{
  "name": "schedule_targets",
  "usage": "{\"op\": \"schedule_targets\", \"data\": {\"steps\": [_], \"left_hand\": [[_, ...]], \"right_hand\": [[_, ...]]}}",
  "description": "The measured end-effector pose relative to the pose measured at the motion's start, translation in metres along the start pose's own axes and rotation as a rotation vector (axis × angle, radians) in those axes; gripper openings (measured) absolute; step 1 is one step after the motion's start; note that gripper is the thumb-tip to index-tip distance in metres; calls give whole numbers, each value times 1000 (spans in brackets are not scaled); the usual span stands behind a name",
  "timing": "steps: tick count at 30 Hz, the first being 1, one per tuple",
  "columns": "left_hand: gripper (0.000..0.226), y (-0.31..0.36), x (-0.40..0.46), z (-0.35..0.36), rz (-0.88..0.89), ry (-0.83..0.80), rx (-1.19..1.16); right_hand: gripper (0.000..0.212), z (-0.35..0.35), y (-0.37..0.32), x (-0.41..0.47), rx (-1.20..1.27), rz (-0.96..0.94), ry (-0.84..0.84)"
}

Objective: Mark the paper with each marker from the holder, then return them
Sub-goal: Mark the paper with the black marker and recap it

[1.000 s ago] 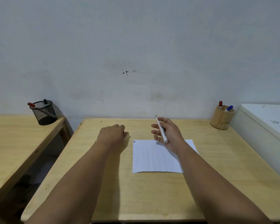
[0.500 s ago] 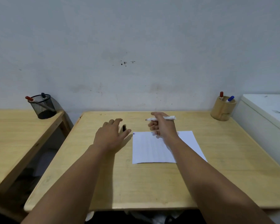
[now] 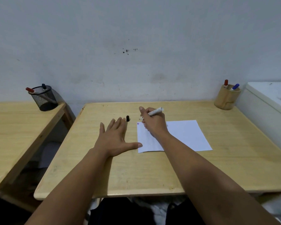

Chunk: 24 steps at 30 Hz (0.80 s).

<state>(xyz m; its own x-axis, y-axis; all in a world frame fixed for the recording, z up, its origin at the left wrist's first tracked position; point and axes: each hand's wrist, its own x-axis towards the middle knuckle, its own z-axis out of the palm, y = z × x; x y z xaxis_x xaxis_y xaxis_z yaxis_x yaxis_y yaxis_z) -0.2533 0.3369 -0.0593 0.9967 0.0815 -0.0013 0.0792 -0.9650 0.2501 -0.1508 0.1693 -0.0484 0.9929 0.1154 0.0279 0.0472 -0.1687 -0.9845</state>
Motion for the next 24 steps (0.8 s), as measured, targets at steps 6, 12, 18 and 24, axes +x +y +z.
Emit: {"op": "schedule_targets", "data": {"steps": [6,12,18,24], "left_hand": [[145,0,4,0,-5,-64,80],[145,-1,3,1,-2,-50,63],[142,0,1,0,3,-37,62],[143,0,1,0,-2,-37,48]], "right_hand": [[34,0,12,-1,33,48,23],[33,0,11,-3,-28,56,72],[32,1,12,-3,-55,38,67],[30,1,14,-3,-97,19,46]]}}
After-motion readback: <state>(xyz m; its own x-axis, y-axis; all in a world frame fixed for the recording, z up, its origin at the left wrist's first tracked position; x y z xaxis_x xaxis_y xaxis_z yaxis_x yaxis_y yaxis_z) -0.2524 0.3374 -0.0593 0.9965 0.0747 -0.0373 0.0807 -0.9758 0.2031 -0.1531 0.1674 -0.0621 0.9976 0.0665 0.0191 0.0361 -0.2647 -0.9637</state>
